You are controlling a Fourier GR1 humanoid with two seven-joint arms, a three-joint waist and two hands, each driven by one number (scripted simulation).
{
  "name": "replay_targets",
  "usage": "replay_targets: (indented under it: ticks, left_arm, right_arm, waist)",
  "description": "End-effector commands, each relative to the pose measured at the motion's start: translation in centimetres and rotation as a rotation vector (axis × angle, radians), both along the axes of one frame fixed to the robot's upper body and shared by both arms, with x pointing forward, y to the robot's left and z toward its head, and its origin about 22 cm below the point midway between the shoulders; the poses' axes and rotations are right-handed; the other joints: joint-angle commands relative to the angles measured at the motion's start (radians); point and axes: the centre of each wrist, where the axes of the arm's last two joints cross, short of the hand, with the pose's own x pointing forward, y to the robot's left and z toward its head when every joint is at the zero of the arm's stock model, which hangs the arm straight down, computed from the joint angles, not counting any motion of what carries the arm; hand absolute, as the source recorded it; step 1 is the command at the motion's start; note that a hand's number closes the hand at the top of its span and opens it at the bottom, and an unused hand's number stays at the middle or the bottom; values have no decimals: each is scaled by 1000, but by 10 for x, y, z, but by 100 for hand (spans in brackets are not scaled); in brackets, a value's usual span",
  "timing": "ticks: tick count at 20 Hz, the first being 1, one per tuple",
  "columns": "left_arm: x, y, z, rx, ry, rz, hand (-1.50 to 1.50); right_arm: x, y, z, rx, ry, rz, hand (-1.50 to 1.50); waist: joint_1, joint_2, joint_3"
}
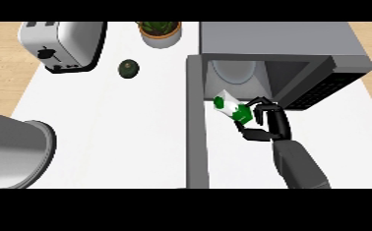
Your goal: Pick up the milk, place it into the microwave and close the microwave
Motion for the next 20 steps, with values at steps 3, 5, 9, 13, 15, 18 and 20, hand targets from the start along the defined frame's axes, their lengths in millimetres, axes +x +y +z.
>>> replay_targets:
  ticks: [3,5,9,13,15,18,20]
  left_arm:
    - [15,11,3,7,14,8,-150]
    - [-2,-10,-5,15,13,3,-150]
    - [-7,4,-12,13,7,-23,-150]
    - [20,-7,-5,24,15,-18,-150]
    - [22,2,-4,26,15,-33,-150]
    - [29,0,-1,21,-10,-61,-150]
    - [35,2,-6,23,-25,-59,-150]
  right_arm:
    - [47,7,43,-40,-70,-4,150]
    - [54,-16,53,-66,-61,-16,150]
    - [71,-1,68,-91,-34,-36,150]
    - [95,-15,102,-104,-26,-43,150]
    - [107,-18,121,-123,-15,-49,150]
    - [101,-14,110,-155,-7,-72,150]
    - [112,-14,128,-207,-30,-93,150]
  waist:
    - [-5,1,0]
    - [8,3,0]
    - [27,7,0]
    - [23,14,1]
    - [28,14,1]
    - [50,27,3]
    - [57,32,2]
